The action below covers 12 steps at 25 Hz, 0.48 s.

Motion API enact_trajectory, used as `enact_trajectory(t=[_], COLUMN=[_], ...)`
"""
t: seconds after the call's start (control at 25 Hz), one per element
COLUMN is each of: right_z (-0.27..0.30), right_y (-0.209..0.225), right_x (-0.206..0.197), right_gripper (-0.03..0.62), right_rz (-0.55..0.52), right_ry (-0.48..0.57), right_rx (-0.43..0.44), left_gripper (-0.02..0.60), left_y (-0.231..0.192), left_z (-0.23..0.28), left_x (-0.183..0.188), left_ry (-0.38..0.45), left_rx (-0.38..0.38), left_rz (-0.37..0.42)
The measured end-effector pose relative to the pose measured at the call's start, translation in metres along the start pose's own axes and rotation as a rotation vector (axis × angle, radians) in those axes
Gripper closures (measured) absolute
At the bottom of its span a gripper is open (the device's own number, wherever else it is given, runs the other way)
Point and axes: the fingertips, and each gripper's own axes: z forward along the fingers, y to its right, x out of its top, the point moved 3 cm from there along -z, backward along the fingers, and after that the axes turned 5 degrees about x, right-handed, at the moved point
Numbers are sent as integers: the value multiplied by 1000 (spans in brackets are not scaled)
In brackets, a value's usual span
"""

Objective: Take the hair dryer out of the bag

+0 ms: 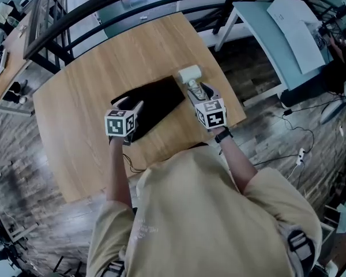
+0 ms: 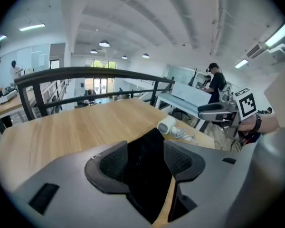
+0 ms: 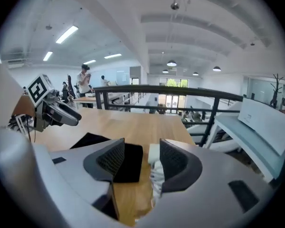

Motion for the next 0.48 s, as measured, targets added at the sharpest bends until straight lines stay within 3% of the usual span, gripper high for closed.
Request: enact_trajectory(t=[0.16, 0.32, 0.48], right_z=[0, -5, -10], right_y=[-29, -57, -78], right_x=[69, 120, 155], right_gripper=[387, 450, 501], right_rz=[-43, -55, -75], right_ry=[153, 272, 336], right_rx=[70, 125, 156], left_gripper=[336, 336, 392], left_y=[-2, -3, 1], left_z=[-39, -80, -117], left_x=[36, 74, 103], left_ry=[152, 329, 467], left_rx=[56, 125, 254], left_rz=[-11, -31, 10])
